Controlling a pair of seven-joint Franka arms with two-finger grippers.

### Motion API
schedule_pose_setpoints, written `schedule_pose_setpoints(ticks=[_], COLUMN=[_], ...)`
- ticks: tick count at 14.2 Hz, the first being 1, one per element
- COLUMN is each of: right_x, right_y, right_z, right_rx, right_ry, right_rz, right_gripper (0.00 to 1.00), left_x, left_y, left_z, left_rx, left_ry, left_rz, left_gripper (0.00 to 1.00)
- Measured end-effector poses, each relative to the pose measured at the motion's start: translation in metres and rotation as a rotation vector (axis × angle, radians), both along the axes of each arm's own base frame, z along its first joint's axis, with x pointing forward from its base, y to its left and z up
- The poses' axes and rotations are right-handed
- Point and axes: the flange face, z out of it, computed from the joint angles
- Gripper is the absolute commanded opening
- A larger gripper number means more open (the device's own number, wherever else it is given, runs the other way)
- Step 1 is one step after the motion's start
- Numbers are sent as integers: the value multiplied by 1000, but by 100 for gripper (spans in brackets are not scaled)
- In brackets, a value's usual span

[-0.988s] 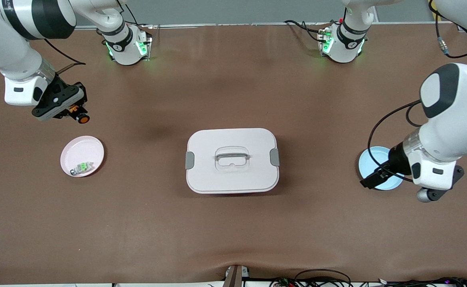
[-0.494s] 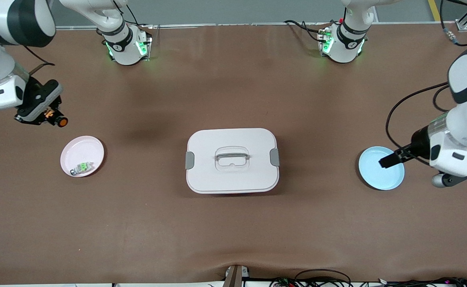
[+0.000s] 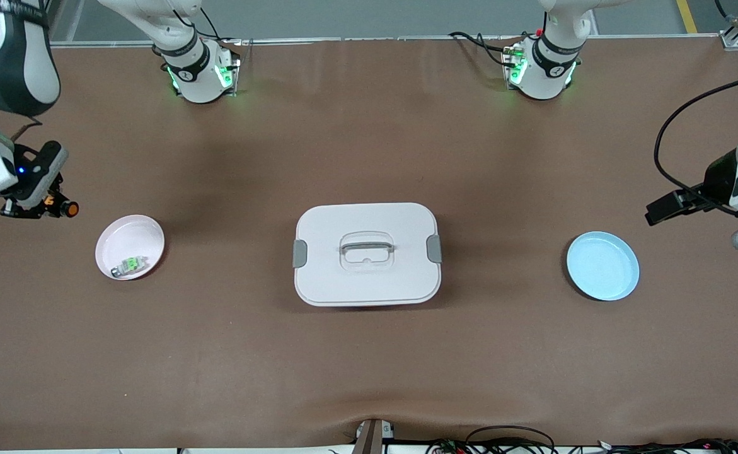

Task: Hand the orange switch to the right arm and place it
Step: 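Move the switch to the white plate while the left gripper withdraws, then lower the orange switch onto the white plate with the right gripper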

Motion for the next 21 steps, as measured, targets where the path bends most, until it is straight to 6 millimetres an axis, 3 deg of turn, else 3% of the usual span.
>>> schedule_pose_setpoints(ticks=[4, 7, 12, 15, 18, 21], right_x=[10, 2, -9, -21, -30, -29], right_y=[-3, 1, 4, -4, -11, -12], right_z=[-45, -69, -103, -123, -149, -169], right_rx=[-3, -6, -21, -22, -18, -17], right_ry=[6, 2, 20, 8, 14, 11], right_rz=[49, 93, 140, 128, 116, 118], right_gripper=[11, 14, 18, 20, 21, 21], left_x=[-41, -62, -75, -95, -115, -118], left_y=[16, 41, 8, 5, -12, -19], left_z=[39, 51, 49, 45, 45, 44], left_rx=[-1, -40, -42, -41, -35, -32], left_ry=[29, 36, 47, 64, 69, 66], left_rz=[-16, -24, -95, -100, -130, -144], left_gripper=[100, 100, 100, 100, 100, 100])
